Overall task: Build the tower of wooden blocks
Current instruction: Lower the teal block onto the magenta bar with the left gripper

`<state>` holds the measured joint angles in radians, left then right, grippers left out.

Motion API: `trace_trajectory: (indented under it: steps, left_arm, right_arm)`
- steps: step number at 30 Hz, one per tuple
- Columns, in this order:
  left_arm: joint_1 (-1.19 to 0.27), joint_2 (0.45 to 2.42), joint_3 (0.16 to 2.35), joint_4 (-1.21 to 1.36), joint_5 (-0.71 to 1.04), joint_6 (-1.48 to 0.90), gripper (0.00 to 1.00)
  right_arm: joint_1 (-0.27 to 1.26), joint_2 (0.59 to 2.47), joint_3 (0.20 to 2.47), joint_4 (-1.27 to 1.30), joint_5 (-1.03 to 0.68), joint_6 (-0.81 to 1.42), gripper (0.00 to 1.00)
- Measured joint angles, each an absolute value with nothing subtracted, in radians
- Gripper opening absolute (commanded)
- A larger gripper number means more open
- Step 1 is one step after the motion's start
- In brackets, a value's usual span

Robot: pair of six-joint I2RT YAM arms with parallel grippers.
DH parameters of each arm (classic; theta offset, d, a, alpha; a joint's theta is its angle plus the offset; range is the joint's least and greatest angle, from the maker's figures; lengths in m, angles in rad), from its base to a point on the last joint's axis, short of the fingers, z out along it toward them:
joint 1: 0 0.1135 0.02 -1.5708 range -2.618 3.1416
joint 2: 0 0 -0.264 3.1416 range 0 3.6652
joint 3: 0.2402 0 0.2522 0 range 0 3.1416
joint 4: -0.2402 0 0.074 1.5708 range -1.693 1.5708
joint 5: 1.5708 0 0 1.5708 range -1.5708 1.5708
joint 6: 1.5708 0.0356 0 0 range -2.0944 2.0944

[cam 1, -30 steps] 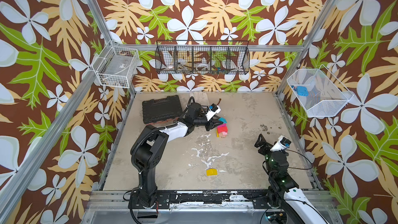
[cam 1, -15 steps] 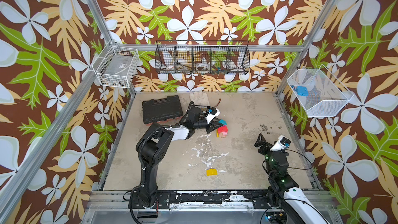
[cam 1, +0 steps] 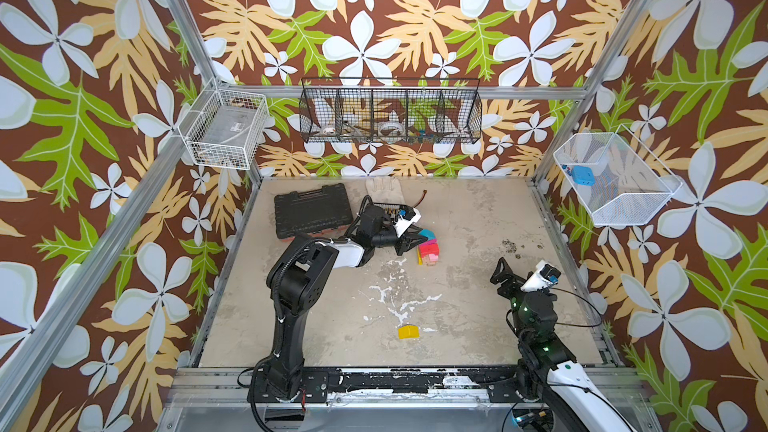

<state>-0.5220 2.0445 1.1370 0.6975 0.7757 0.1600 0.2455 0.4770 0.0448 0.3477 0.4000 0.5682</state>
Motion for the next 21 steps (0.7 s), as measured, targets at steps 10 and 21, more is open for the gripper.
trace_trajectory:
  steps: [10,21]
  left_arm:
    - [-0.519,2.064,1.148,0.731,0.791,0.133,0.00]
    - [-0.519,2.078,1.153,0.752,0.794,0.110,0.03]
  right_arm:
    - [0.245,0.482,0.041,0.354,0.400,0.568,1.00]
    - [0.245,0.484,0.041,0.355,0.400,0.568,1.00]
